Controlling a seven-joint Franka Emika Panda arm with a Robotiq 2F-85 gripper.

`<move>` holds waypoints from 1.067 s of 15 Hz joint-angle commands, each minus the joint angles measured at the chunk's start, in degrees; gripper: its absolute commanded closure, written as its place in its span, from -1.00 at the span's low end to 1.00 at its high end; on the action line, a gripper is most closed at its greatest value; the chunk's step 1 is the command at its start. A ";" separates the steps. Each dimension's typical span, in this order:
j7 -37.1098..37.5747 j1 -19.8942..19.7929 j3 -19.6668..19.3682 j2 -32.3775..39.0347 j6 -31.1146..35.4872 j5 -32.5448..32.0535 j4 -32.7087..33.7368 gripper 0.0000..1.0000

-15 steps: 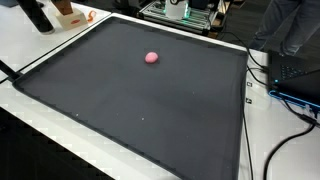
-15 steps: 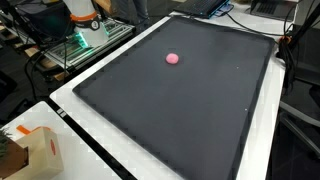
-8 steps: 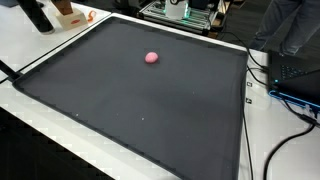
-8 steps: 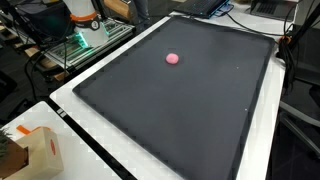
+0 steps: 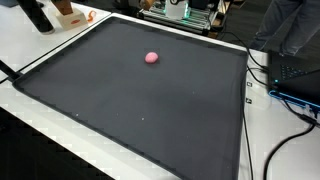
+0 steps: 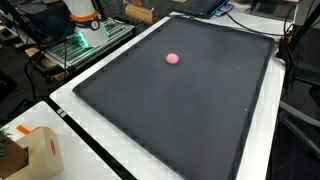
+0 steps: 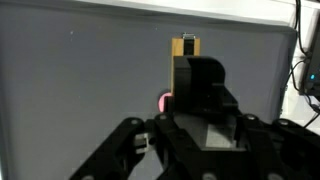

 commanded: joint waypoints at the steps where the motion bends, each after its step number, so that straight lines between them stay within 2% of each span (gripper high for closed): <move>1: -5.89 0.17 -2.71 5.26 1.89 4.12 2.64 0.52; 7: -14.60 -0.91 -4.55 12.98 7.19 10.27 4.42 0.52; 11: -20.21 -2.27 -4.60 17.54 10.51 14.49 5.34 0.52; 16: -23.50 -4.48 -3.82 22.73 13.76 18.42 6.65 0.52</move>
